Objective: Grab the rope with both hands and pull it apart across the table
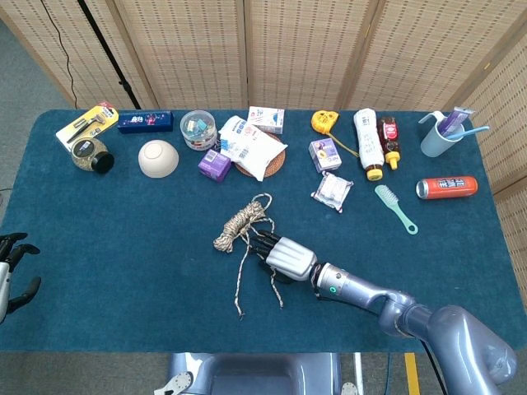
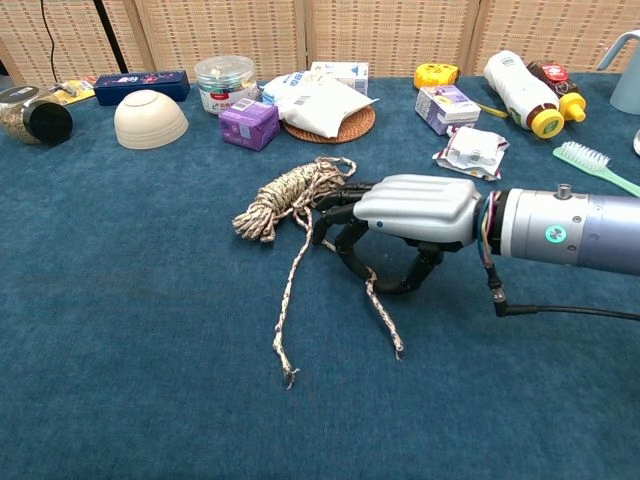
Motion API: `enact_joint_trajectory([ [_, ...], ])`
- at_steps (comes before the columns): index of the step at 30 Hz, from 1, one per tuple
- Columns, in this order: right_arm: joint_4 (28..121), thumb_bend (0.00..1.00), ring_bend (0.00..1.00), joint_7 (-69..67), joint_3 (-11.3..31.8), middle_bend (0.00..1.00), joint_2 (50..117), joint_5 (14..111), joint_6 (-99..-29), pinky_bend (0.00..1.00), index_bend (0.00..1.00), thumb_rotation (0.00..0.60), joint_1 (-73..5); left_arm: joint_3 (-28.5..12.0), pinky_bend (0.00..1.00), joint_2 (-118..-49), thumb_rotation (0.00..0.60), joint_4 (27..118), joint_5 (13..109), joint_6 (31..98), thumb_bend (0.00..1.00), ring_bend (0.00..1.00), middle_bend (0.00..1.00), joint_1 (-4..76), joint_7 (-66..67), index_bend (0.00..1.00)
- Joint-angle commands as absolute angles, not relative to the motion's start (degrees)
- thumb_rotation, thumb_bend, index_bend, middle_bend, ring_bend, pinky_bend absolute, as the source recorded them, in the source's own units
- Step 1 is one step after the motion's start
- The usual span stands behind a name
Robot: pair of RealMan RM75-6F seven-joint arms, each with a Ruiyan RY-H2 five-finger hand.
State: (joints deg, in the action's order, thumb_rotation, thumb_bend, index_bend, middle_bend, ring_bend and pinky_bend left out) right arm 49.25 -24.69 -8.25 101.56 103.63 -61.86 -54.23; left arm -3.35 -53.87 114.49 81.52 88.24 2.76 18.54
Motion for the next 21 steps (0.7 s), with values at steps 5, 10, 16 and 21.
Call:
enact_joint_trajectory([
  [5,49.25,0.42,0.03,-24.89,-8.27,0.22,101.57,103.57,-62.06,0.0,0.61,0.6,-54.03,-3.36,0.0,-53.87,0.6,114.55,81.5,88.18,0.28,0.17,0.23,2.84,18.72,0.38],
  [10,49.59,0.43,0.04,-24.86,-7.98,0.23,101.4,103.22,-62.49,0.0,0.62,0.6,-53.69,-3.32,0.0,-53.81,0.6,114.54,81.68,87.76,0.28,0.17,0.23,3.13,18.9,0.38],
  [16,51.18,0.43,0.04,-24.29,-7.48,0.23,100.46,102.33,-63.13,0.0,0.62,0.6,-52.75,-2.99,0.0,-53.68,0.6,114.1,83.37,85.45,0.28,0.17,0.23,4.71,19.96,0.38],
  [21,53.57,0.43,0.04,-22.95,-6.96,0.23,99.26,101.13,-63.35,0.0,0.62,0.6,-51.55,-3.08,0.0,-53.67,0.6,112.64,86.97,80.5,0.28,0.17,0.23,8.59,20.04,0.38],
])
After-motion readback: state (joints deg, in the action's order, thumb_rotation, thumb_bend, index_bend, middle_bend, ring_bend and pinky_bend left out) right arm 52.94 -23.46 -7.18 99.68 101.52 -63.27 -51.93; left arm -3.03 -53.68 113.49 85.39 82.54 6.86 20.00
